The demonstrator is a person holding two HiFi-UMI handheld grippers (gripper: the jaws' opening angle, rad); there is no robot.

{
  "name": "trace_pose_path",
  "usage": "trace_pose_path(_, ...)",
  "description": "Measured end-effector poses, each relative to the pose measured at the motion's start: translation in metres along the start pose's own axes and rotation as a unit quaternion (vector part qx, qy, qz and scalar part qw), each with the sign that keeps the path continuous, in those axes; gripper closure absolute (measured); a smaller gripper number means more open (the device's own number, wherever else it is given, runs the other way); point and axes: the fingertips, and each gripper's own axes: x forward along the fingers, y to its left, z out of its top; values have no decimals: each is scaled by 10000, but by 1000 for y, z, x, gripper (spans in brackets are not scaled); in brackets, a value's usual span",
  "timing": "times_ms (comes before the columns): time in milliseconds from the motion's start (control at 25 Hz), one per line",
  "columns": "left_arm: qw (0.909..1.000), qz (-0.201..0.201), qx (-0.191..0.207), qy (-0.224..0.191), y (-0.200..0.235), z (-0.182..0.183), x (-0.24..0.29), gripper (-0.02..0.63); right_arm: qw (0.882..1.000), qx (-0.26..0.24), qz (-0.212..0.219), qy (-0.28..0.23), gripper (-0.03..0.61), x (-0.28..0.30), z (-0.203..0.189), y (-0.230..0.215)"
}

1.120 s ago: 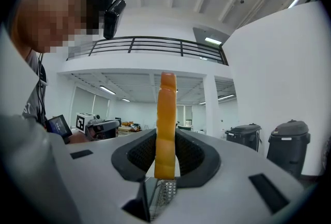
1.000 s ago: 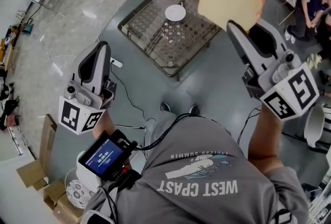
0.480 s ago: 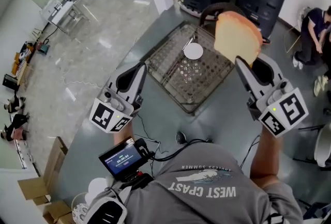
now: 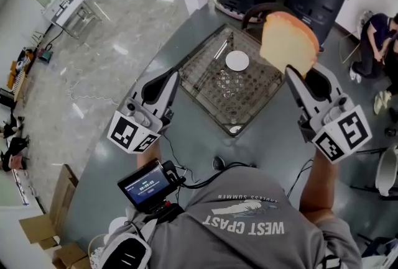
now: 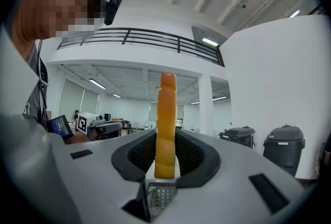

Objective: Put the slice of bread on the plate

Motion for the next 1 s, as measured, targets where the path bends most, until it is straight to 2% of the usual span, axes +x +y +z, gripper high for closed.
trace_pose_path(320, 9995, -215, -110, -214, 27, 0, -12, 606, 9996, -87, -242, 73, 494, 21, 3, 19)
trace_pose_path(560, 9989, -337, -228, -223, 22, -36, 24, 606, 9992, -32, -352, 174, 494, 18, -26, -18)
trace_pose_path(760, 9992, -278, -238, -136, 29, -29, 35, 606, 9995, 44, -256, 164, 494, 29, -19, -28)
trace_pose_path(1000, 9999, -123, -37, -36, 36, -20, 52, 606, 9999, 98, -55, 88, 494, 40, -15, -54)
